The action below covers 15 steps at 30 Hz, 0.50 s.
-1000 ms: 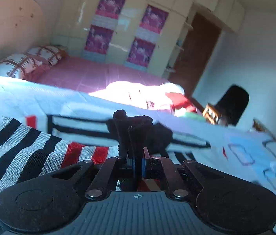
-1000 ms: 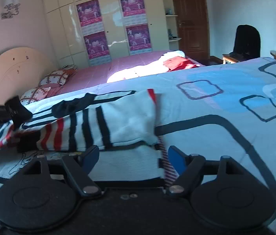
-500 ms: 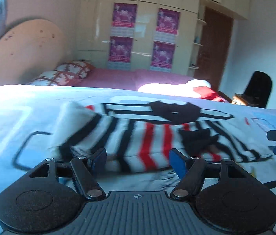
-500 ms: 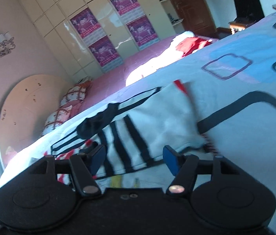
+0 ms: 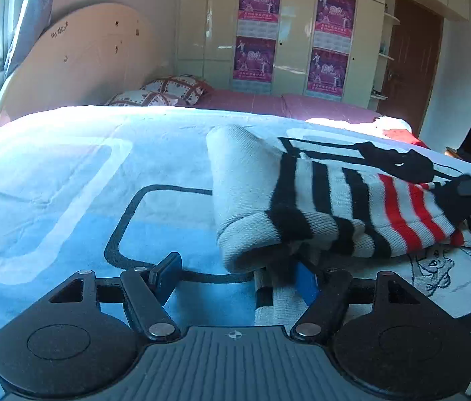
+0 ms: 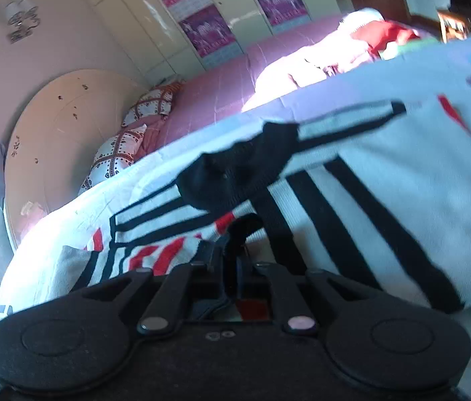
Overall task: Fold small clothes
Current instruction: 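Lay the held sleeve across the sweater and open the left gripper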
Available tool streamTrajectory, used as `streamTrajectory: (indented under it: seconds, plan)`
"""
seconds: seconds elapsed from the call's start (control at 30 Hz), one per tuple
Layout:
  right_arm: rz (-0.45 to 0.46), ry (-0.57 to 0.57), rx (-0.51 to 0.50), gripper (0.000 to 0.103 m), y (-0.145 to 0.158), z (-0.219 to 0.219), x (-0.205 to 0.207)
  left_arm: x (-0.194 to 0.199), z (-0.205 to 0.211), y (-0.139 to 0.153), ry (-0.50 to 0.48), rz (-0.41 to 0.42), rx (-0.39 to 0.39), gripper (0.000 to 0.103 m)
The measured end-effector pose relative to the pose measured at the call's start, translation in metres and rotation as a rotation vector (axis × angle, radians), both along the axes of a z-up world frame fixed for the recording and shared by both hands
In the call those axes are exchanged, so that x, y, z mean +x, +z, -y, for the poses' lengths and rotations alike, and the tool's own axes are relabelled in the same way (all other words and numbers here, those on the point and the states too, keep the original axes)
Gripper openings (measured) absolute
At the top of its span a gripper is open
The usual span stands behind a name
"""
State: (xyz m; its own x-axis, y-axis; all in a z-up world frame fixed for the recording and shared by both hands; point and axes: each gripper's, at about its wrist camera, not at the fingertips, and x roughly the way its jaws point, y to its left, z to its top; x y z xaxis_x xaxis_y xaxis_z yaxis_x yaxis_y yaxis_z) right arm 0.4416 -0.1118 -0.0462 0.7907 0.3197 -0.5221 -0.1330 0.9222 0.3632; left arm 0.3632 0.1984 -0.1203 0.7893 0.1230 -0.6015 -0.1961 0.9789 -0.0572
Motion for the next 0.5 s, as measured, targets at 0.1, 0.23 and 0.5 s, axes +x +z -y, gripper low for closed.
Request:
streamTrajectory:
  seconds: [0.1, 0.23, 0.5]
  plan:
    - [0.123, 0.002, -0.084, 0.007, 0.030, 0.006, -0.015, 0.005, 0.000, -0.005, 0.000, -0.003, -0.013, 0.066]
    - [0.172, -0.044, -0.141, 0.007, 0.040, 0.034, -0.029, 0.008, 0.004, -0.009, -0.003, 0.001, -0.015, 0.066]
    - [0.005, -0.090, -0.141, 0.007, -0.019, 0.058, -0.021, 0.009, 0.005, -0.008, -0.002, -0.004, -0.020, 0.066]
